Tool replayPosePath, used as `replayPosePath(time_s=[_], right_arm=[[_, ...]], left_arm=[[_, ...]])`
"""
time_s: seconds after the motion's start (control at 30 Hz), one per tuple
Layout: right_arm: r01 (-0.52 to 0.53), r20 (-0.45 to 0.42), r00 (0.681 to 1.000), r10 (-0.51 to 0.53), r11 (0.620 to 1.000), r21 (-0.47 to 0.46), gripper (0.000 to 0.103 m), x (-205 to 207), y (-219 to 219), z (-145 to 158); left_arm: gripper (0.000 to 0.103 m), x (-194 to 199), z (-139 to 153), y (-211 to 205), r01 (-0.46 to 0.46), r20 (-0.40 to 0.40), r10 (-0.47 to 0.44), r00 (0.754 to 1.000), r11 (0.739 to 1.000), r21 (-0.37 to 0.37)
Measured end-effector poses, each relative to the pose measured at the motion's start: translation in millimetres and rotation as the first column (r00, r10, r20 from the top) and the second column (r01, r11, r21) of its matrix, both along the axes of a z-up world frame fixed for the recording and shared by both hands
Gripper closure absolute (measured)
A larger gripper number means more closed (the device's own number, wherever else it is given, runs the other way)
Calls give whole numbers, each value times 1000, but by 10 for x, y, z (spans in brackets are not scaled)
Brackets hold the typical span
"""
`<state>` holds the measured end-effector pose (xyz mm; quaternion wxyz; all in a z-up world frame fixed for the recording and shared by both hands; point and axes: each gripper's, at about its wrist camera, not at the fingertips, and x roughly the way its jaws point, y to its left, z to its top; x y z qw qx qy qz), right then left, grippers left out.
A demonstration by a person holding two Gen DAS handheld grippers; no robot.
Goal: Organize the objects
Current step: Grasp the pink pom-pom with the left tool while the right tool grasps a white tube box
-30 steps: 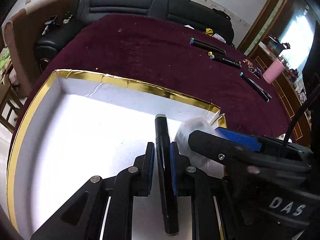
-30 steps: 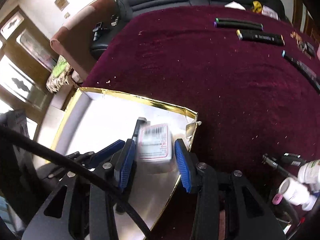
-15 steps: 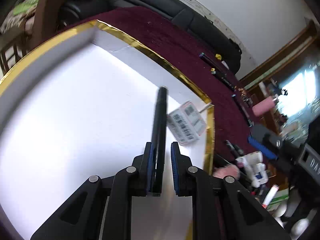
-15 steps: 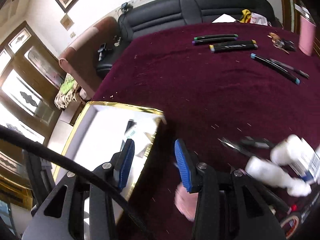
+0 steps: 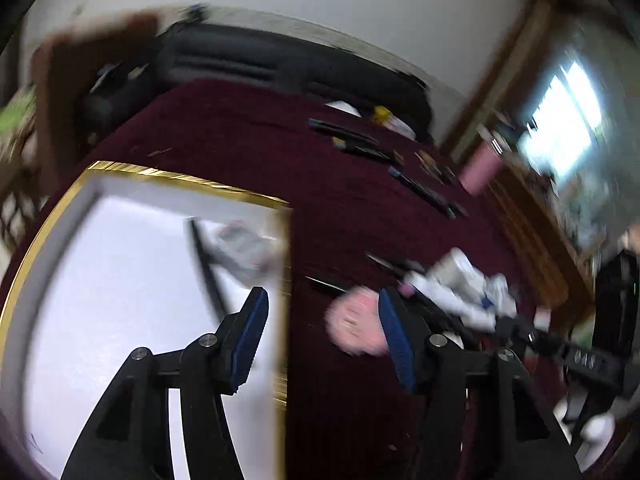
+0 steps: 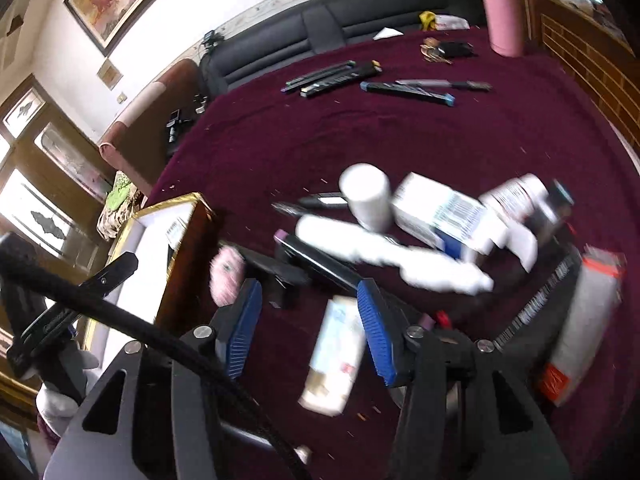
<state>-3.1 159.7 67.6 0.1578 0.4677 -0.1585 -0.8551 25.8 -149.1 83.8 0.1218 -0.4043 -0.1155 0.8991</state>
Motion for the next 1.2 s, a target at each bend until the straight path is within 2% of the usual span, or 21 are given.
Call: replayPosePath(time_s=[0.1,0.2,0.47,0.57,0.6,0.63,0.67,0.7,0.87,1.07,1.2], right_arm=[[22,16,1000,-21,999,-30,54,59,102,-102],[29,22,999,-28,998,-54,54,152,178,-168],[-5,10,1000,6,998,-69,54,250,215,-238],[-22,9,1000,22,997,-69,54,231,178,-254],[-26,8,1000,27,997,-66,54,223,161,-257],[-33,8,999,34,998,-62,54,212,139,-265],[-35,10,999,36,998,-57,54,205,127,-275],[-39,13,999,39,998,-52,54,203,116,-286],[-67,22,997,67,997,-24,54,187,2,-324],[-80,45,996,78,996,47,54,144,-221,-403],[-1,58,998,-11,979,204,53,43,-335,-526]], left_arm=[[52,-98,-70,444,69,34,-66,997,994,-82],[52,-257,-260,734,92,106,-74,992,980,-178],[52,-556,-585,925,73,167,-29,986,961,-266],[52,-567,-602,942,69,137,-28,990,951,-302],[57,-579,-601,952,63,127,-25,992,951,-302],[64,-563,-600,947,62,120,-27,992,954,-294],[82,-574,-600,943,76,129,-43,991,961,-266],[82,-579,-597,933,82,144,-50,988,970,-231],[82,-394,-403,818,86,104,-72,992,987,-135],[82,-40,-139,665,112,49,-110,993,993,-37],[82,95,-86,549,115,37,-115,993,993,0]])
